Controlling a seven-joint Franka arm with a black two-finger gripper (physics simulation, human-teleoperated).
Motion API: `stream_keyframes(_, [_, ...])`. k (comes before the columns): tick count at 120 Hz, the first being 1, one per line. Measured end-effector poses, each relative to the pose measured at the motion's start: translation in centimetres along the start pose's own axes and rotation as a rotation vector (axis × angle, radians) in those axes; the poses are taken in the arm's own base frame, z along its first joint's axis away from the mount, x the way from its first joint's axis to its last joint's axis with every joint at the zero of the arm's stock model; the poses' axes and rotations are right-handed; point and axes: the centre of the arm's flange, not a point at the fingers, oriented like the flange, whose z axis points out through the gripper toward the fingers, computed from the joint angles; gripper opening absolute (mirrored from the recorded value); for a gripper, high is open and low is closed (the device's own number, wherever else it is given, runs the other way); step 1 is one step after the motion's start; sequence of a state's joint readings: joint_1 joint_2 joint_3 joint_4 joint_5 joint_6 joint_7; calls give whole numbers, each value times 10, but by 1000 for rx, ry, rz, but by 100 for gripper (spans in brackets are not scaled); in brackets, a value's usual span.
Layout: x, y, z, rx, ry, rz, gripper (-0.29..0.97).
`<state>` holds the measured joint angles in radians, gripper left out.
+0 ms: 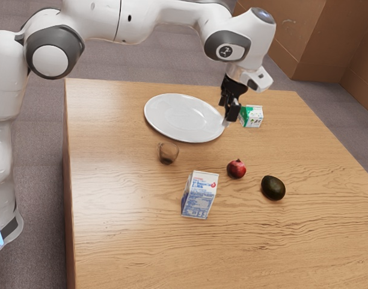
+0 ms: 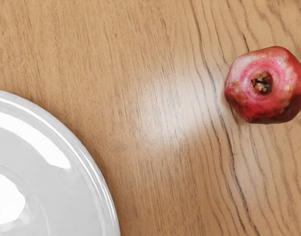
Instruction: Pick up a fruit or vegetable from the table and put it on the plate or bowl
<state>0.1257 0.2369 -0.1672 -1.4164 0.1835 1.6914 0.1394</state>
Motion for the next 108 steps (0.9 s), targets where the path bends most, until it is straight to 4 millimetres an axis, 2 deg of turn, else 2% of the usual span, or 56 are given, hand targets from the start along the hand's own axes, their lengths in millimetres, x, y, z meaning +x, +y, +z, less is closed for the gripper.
stream_keyframes(14, [3,0,-2,-1,29,17,68])
stream_keyframes(25, [12,-1,6,-29,37,5,68])
stream_keyframes(32, [32,0,19,-58,41,14,68])
stream_keyframes(39, [48,-5,42,-96,27,13,68])
stream_keyframes(54, [70,-12,83,-147,0,1,68])
stream_keyframes(62, [78,5,86,-183,4,26,68])
stream_keyframes(70, [81,25,79,-216,18,57,68])
stream_keyframes(80, [81,29,80,-231,14,56,68])
stream_keyframes(87, [79,27,90,-242,-4,46,68])
stream_keyframes(108, [74,37,113,-274,-57,31,68])
